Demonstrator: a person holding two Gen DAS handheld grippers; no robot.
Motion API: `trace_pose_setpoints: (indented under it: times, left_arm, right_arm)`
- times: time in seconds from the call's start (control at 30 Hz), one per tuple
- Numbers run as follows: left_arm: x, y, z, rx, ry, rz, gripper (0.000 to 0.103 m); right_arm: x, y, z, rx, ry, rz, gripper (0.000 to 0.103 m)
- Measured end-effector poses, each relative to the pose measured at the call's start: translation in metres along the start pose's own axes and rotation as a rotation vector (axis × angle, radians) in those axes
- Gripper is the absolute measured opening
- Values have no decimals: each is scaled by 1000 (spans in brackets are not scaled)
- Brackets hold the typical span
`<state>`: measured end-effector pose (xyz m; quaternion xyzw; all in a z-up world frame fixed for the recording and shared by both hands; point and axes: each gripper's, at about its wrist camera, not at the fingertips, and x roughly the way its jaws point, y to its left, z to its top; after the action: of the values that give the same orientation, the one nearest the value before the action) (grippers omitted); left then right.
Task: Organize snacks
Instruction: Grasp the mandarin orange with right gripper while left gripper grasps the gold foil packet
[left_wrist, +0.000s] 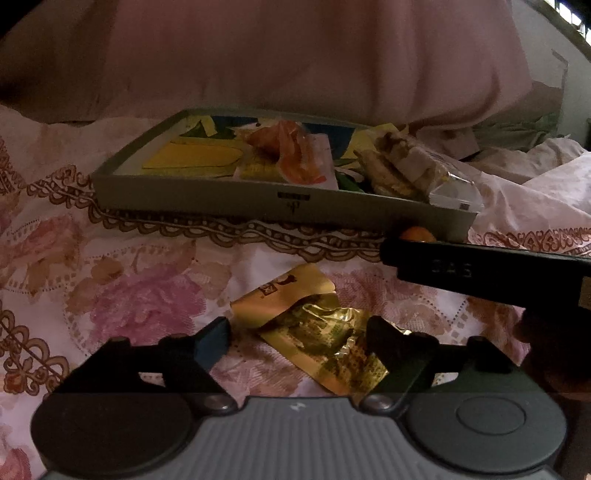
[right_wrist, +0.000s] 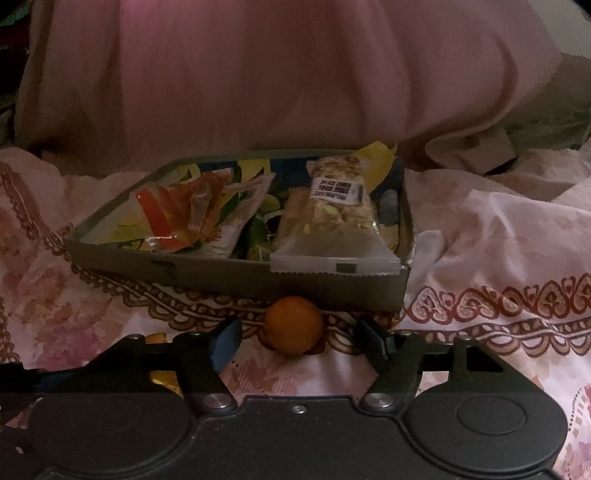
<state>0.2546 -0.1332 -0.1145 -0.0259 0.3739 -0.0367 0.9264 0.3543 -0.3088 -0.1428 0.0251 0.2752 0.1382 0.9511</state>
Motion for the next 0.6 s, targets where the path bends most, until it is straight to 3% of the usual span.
trace_pose_setpoints:
  times: [0.17, 0.4, 0.6]
  left_arm:
    - [2, -4, 1, 14, 10, 13, 84]
    - [-3, -3, -1, -8, 18, 21, 81]
    - [-5, -4, -5, -5, 12, 32, 75]
  right_arm:
    - [3, 10, 0, -64, -6, -42, 65]
    - [0, 2, 3, -51, -3, -56, 41]
    - [-1, 4, 3, -77, -2, -64, 36]
